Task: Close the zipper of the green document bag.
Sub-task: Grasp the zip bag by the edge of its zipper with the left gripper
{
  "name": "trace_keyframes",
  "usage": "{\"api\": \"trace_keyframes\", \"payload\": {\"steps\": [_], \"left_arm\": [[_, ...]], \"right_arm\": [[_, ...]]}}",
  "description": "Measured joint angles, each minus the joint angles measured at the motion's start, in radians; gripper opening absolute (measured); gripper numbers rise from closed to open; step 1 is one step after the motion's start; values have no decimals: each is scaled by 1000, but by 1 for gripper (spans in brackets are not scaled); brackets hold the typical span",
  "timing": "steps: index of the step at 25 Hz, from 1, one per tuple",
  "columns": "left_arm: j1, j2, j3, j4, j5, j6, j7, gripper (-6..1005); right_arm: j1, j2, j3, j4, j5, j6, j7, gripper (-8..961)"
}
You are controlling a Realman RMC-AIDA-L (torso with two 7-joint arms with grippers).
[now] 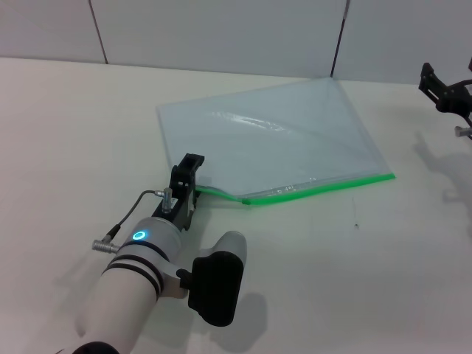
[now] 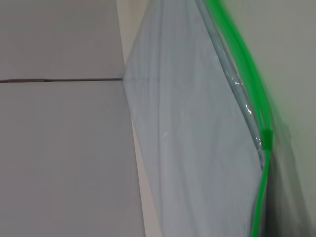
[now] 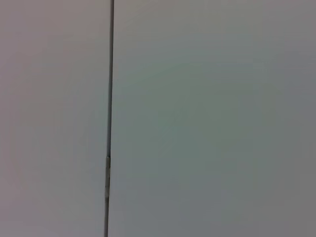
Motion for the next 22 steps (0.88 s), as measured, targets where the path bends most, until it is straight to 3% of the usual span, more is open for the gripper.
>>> {"api": "trace_keyframes", "payload": {"steps": [22], "left_arm": [[-4, 0, -3, 1, 2, 2, -1, 500]], "right_arm": [[-1, 1, -3, 0, 0, 0, 0, 863]]}}
